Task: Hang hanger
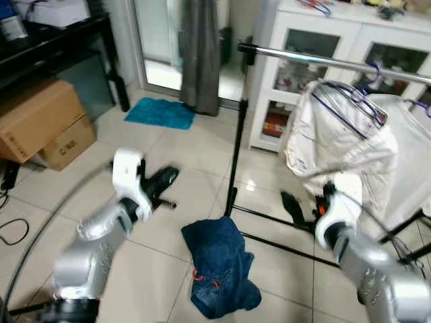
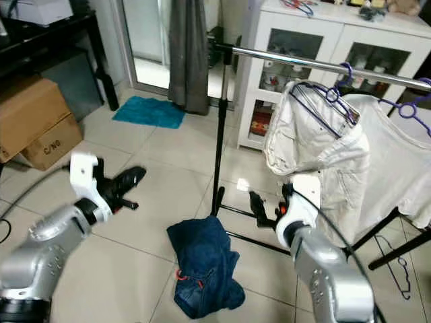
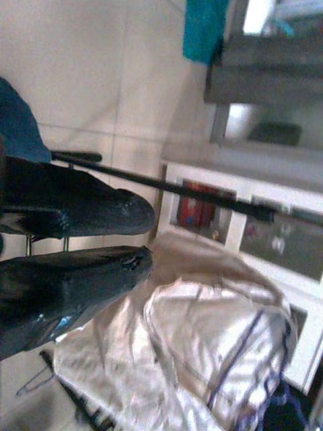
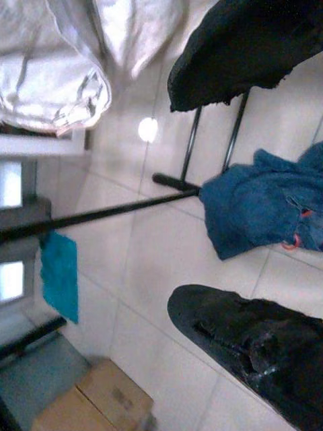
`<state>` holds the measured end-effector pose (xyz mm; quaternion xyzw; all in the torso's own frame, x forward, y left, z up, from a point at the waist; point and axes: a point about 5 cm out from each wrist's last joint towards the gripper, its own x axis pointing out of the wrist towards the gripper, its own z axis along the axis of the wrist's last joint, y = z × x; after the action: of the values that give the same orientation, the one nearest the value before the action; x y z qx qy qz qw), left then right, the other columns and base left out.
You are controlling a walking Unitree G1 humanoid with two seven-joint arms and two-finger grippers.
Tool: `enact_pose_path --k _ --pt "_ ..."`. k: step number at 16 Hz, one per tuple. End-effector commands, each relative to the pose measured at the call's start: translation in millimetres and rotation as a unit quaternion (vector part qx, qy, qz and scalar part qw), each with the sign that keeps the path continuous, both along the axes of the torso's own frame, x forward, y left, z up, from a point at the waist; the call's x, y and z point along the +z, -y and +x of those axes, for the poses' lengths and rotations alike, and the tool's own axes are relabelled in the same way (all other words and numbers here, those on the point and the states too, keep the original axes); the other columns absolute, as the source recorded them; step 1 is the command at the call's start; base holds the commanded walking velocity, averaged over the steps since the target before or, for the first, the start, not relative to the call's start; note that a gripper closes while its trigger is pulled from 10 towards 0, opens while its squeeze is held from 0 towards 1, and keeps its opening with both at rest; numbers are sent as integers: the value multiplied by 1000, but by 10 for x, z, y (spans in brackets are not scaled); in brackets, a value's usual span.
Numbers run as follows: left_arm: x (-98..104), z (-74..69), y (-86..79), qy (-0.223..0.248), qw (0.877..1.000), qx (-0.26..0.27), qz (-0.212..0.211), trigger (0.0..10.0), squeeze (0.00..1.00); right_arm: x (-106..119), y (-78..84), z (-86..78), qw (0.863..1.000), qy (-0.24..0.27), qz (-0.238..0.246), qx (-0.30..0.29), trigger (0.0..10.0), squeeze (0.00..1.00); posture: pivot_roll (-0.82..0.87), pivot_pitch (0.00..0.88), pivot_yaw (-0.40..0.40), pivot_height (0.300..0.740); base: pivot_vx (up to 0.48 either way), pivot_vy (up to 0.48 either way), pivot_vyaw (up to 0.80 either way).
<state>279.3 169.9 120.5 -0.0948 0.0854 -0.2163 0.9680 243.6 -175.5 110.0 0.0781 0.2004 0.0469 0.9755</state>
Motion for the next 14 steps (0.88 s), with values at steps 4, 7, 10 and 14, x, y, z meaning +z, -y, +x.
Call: enact_pose_path --k 4,7,10,14 --pt "62 105 -47 54 994 97 19 10000 1000 64 88 27 996 75 -41 -29 10000 1000 -43 0 72 740 0 0 0" --pt "7 162 89 38 996 77 15 10000 1000 148 45 107 993 108 -47 -19 10000 1000 -32 0 86 740 0 0 0" --pt "76 34 140 59 995 73 35 10000 1000 -23 44 14 996 78 -39 -19 10000 1000 26 0 58 740 0 0 0" --pt "32 -42 126 61 992 84 74 10000 1000 63 -49 57 994 102 -21 -14 10000 1000 49 0 24 740 0 -432 0"
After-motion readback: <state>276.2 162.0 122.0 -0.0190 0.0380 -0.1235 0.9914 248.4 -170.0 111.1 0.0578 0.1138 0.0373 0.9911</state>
